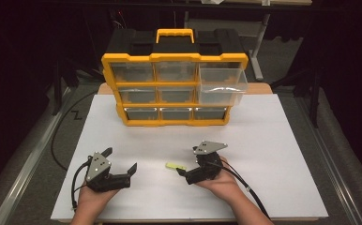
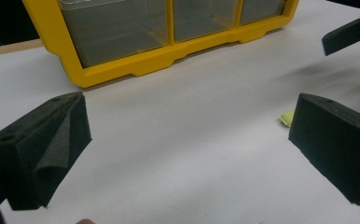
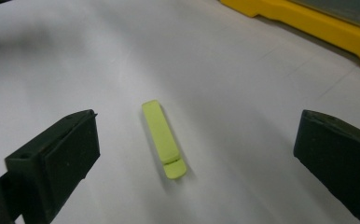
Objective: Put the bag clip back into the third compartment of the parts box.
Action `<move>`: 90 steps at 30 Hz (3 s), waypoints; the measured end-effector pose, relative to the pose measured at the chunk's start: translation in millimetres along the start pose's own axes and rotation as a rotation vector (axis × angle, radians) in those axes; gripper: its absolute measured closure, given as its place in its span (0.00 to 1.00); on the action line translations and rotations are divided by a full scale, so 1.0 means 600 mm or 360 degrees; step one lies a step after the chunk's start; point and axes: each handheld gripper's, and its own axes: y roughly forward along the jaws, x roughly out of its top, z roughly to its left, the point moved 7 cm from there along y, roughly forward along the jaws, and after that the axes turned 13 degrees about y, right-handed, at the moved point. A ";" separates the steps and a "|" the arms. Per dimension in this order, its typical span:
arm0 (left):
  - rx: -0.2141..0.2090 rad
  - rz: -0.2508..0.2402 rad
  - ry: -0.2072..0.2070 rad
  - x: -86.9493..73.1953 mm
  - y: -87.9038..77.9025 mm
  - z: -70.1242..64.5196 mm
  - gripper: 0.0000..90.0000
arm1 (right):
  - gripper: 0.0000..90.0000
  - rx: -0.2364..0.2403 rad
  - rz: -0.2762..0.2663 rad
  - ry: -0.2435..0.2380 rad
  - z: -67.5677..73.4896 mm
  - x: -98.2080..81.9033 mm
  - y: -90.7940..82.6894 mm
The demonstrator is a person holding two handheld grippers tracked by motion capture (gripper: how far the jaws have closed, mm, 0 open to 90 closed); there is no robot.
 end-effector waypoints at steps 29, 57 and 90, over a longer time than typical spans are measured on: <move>-0.0053 -0.0056 -0.0030 0.006 0.004 -0.003 0.00 | 0.78 0.0115 0.0276 -0.0178 0.028 -0.010 0.062; -0.0087 -0.0080 -0.0004 0.008 0.007 -0.011 0.00 | 0.88 0.0020 0.0520 -0.0221 -0.012 -0.027 -0.059; -0.0113 -0.0103 0.0033 0.012 0.007 -0.022 0.00 | 0.88 -0.0040 0.0836 -0.0160 -0.096 -0.064 -0.188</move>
